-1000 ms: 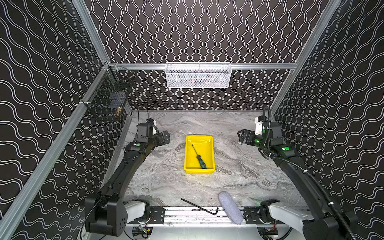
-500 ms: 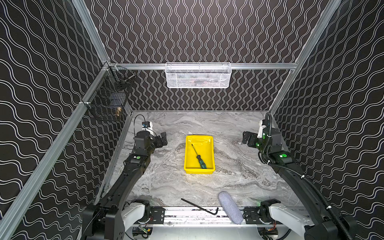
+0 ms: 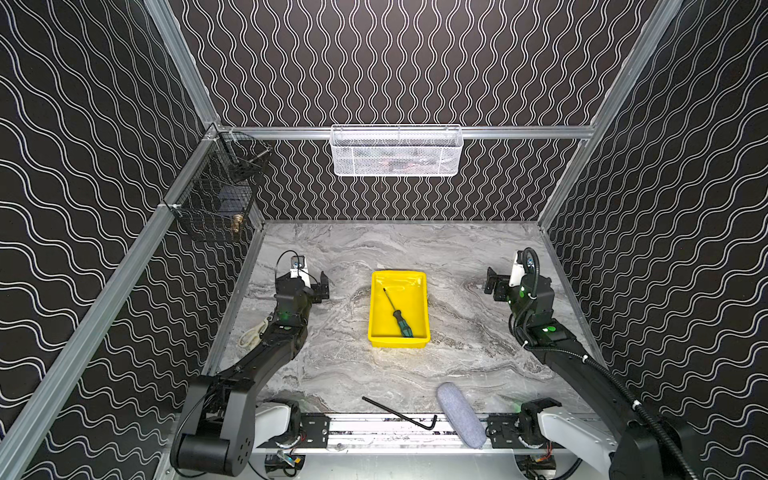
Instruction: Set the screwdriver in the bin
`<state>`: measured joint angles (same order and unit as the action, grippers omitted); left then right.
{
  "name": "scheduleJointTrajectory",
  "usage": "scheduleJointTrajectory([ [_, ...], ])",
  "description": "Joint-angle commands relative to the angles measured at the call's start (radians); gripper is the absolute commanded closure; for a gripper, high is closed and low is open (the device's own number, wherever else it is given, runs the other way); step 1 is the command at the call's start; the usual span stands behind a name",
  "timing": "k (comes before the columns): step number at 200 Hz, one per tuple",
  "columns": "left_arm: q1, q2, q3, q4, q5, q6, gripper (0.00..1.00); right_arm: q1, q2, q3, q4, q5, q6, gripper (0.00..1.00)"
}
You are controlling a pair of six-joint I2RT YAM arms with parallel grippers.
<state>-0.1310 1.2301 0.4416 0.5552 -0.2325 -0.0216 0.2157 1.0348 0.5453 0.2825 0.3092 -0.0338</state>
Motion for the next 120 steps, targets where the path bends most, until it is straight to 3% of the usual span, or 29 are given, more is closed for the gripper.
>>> scheduleJointTrajectory([
  [1, 0.000, 0.036, -0.039, 0.139, -0.015, 0.064, 0.01, -0.002, 0.012, -0.055, 0.212, 0.033, -0.074, 0.01],
  [41, 0.001, 0.145, -0.125, 0.354, -0.016, 0.103, 0.01, -0.017, 0.055, -0.164, 0.442, 0.015, -0.059, 0.01],
  [87, 0.001, 0.243, -0.145, 0.463, 0.038, 0.117, 0.01, -0.072, 0.132, -0.150, 0.389, -0.073, -0.072, 0.01],
  [120, 0.004, 0.307, -0.131, 0.489, 0.067, 0.124, 0.01, -0.111, 0.194, -0.186, 0.459, -0.111, -0.080, 0.01],
])
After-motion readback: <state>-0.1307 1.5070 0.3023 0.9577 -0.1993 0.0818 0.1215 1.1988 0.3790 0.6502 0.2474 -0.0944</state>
